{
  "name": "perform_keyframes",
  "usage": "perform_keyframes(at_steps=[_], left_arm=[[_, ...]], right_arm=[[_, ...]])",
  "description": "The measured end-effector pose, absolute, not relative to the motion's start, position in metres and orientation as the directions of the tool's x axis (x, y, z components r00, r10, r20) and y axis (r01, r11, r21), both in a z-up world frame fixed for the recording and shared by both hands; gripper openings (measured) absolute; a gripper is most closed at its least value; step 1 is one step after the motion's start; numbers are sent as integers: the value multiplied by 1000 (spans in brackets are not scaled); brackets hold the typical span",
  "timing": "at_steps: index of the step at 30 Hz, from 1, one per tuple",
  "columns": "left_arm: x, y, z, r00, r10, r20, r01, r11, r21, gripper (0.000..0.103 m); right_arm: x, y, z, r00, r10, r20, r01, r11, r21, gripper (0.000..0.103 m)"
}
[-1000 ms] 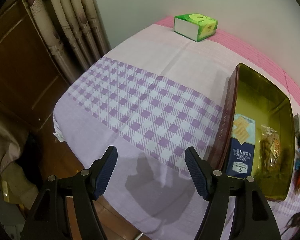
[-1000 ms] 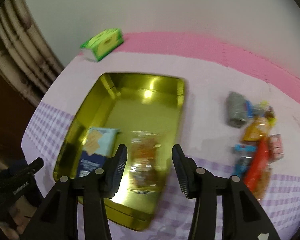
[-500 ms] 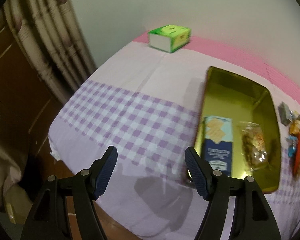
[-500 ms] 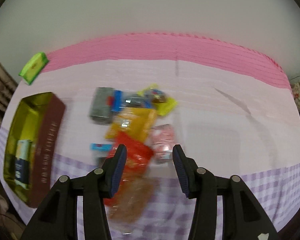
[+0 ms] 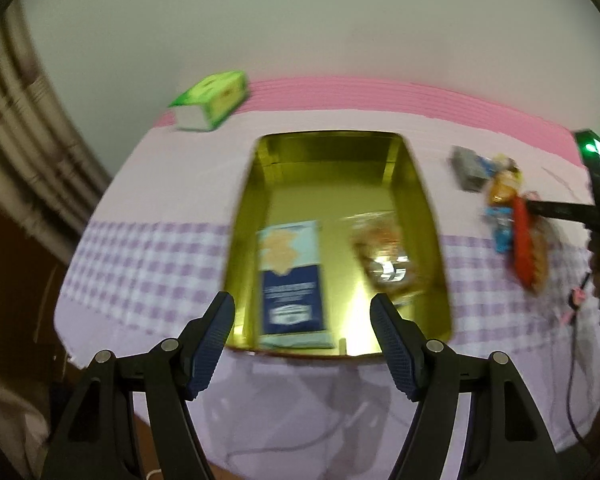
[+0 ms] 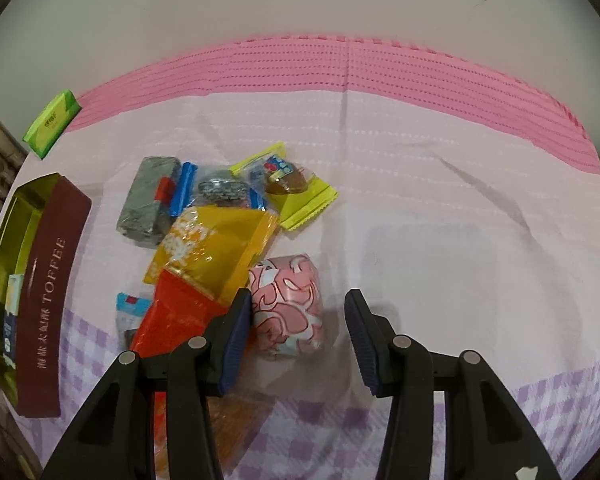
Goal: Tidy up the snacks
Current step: 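Reach the right gripper to the pink patterned wrapped snack and grasp it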
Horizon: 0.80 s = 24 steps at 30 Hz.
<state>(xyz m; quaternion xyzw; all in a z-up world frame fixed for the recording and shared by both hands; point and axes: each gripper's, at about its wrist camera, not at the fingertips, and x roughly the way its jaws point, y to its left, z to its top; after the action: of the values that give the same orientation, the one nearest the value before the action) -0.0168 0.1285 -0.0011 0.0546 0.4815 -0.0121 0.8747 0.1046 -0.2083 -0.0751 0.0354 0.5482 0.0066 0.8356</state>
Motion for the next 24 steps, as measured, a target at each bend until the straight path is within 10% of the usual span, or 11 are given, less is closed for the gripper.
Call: perform_keyframes(at_steps=[4,24], left_arm=[[-12,94,-1,526,-20,-850,153,986,72,71],[11,-74,-32,367,-312,-876,491,865,-102,71]], right_arm=[[105,-210,-78,405,49,-913,3,999,54,29],[42,-307,-78,465,-118,-878,224,974,-12,27]])
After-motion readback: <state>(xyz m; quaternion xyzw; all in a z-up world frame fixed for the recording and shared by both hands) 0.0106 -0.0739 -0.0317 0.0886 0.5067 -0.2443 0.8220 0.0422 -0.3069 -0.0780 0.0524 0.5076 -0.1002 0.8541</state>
